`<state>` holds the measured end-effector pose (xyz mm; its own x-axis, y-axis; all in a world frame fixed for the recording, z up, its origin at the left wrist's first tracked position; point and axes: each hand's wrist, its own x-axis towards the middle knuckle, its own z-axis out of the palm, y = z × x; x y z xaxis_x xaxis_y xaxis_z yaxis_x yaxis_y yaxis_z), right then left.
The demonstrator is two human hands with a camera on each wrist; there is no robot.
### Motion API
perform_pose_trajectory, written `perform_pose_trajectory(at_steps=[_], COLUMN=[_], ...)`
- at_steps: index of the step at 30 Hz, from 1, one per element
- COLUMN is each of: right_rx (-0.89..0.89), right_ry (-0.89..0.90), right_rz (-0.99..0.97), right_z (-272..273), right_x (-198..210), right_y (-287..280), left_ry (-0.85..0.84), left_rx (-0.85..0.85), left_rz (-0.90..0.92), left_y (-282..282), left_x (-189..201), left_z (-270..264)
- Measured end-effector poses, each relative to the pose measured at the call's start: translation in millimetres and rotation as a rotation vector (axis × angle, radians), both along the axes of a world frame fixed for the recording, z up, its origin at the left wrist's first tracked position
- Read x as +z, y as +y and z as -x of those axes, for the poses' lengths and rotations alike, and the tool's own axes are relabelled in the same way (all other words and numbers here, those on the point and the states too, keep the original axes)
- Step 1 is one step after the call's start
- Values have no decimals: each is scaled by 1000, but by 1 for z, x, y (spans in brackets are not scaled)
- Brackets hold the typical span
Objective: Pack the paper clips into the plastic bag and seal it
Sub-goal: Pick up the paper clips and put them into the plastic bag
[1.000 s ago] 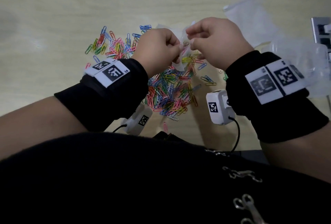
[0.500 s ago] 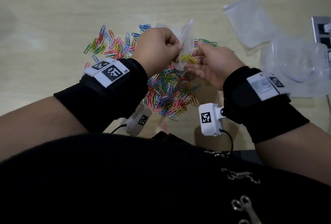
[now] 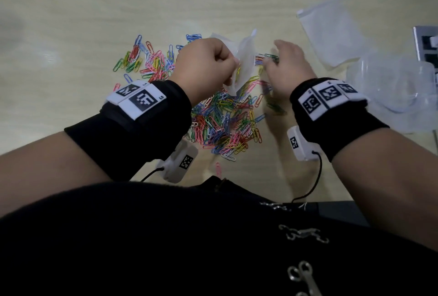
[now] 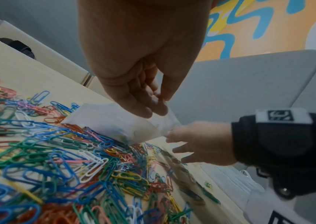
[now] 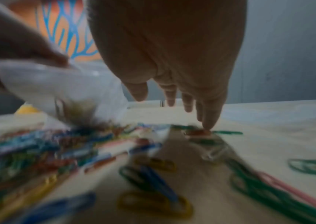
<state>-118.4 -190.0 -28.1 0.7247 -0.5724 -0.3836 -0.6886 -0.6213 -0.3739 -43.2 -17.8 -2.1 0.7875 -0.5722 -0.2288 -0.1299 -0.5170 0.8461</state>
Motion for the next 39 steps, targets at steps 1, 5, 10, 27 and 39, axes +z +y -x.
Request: perform_pose_trajectory(at_steps=[1,5,10,27,39], right_rx=[107,454,518,-450,-233], right_ry=[14,88,-48,-421,-354], right_rz=[13,85,171,-632,-494], right_z=[-1,2,31,21,5], right_x=[-7,-19,-18,33,61], right_y=[2,19,36,15,27], left_ry=[-6,-22,-44,-20,21], left_rx=[16,70,74,-42,-23], left_rz=[3,26,20,-13,11], left_y=[1,1,0,-7,-7], left_x=[0,0,1,-2,0], left_z=[0,-1,-1,4,6])
